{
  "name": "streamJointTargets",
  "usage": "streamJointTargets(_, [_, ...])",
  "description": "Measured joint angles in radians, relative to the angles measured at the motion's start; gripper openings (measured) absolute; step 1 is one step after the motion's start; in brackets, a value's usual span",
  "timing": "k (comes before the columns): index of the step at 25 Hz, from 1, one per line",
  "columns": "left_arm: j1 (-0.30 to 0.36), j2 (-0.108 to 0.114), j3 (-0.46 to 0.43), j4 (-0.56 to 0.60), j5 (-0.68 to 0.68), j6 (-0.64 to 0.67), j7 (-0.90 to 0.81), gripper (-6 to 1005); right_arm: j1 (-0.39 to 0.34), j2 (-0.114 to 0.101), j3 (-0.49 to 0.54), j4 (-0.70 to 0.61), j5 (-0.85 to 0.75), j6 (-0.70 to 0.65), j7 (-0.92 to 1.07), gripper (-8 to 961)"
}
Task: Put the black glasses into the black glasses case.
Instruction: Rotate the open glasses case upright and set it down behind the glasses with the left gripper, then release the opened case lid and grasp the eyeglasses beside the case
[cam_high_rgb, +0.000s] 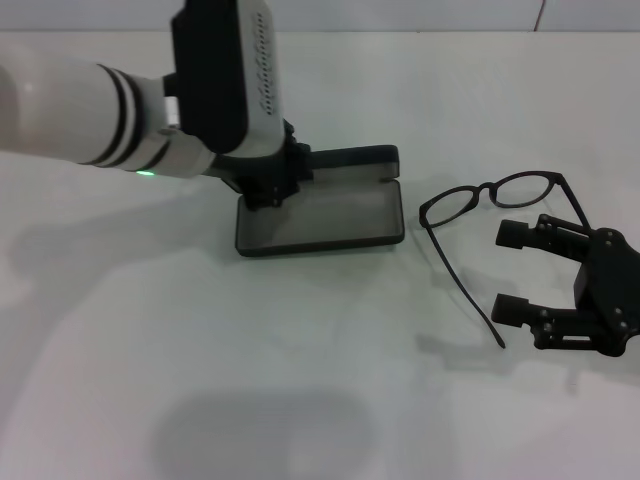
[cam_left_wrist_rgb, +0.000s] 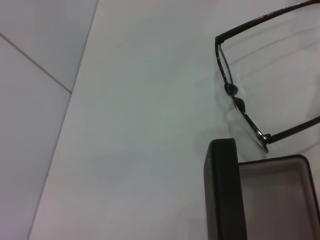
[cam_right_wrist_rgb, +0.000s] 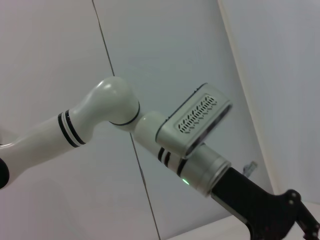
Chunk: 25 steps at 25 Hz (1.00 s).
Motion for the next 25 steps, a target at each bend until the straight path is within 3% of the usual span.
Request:
streamJointTargets(12, [-0.022, 0.0, 0.03, -0.035, -0.034, -0.011, -0.005, 238, -0.005, -0.001, 0.0, 0.0, 0.008, 0.011, 0.0, 873])
streamJointTargets(19, [0.004, 0.003, 0.017, 0.016, -0.064, 0.002, -0.003, 427, -0.004, -0.003, 0.002, -0.006, 0.009, 0.011, 0.0, 872])
streamJointTargets(23, [0.016, 0.007, -0.086, 0.054, -0.188, 0.093, 0.003, 537, 0.0, -0.007, 0.002, -0.01, 0.01, 0.009, 0.0, 872])
streamJointTargets(24, [0.016, 0.011, -0.224, 0.05, -0.322, 0.217, 0.011, 566, 0.001, -0.01, 0.002, -0.011, 0.01, 0.008, 0.001, 872])
streamJointTargets(25, [0.016, 0.011, -0.258, 0.042, -0.351, 0.249, 0.013, 595, 0.004, -0.011, 0.002, -0.012, 0.01, 0.007, 0.002, 872])
